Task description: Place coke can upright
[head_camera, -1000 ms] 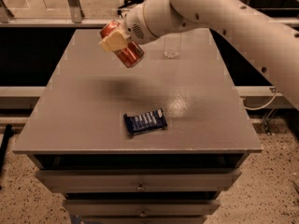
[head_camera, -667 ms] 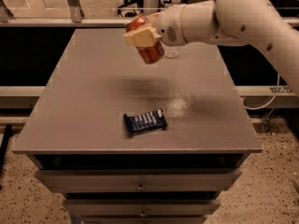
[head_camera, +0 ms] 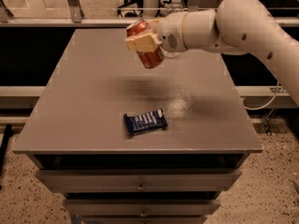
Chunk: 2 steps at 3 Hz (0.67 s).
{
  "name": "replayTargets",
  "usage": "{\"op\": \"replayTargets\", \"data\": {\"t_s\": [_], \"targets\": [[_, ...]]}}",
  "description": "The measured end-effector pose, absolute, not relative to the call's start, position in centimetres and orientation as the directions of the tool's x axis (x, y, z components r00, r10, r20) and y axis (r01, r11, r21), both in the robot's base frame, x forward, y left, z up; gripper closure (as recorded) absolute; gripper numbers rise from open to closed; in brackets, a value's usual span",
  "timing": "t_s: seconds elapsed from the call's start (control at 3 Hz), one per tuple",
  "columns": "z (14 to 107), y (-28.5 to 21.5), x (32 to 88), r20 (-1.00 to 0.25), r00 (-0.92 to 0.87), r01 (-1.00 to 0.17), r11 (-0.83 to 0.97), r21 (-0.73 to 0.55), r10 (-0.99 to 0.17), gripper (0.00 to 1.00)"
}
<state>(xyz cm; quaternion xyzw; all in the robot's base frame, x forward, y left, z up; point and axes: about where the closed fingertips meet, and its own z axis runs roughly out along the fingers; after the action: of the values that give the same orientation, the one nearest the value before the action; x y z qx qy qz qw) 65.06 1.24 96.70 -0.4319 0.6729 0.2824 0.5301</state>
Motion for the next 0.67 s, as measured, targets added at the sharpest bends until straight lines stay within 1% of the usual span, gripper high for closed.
{"op": "replayTargets", "data": {"t_s": [0.33, 0.67], "targets": [[94.4, -4.7, 64.5, -0.979, -0.038, -0.859, 0.507, -0.069, -0.199, 1.00], [93.1, -8.5, 64.2, -0.986, -0.026, -0.844, 0.532, -0.067, -0.164, 1.00]]}}
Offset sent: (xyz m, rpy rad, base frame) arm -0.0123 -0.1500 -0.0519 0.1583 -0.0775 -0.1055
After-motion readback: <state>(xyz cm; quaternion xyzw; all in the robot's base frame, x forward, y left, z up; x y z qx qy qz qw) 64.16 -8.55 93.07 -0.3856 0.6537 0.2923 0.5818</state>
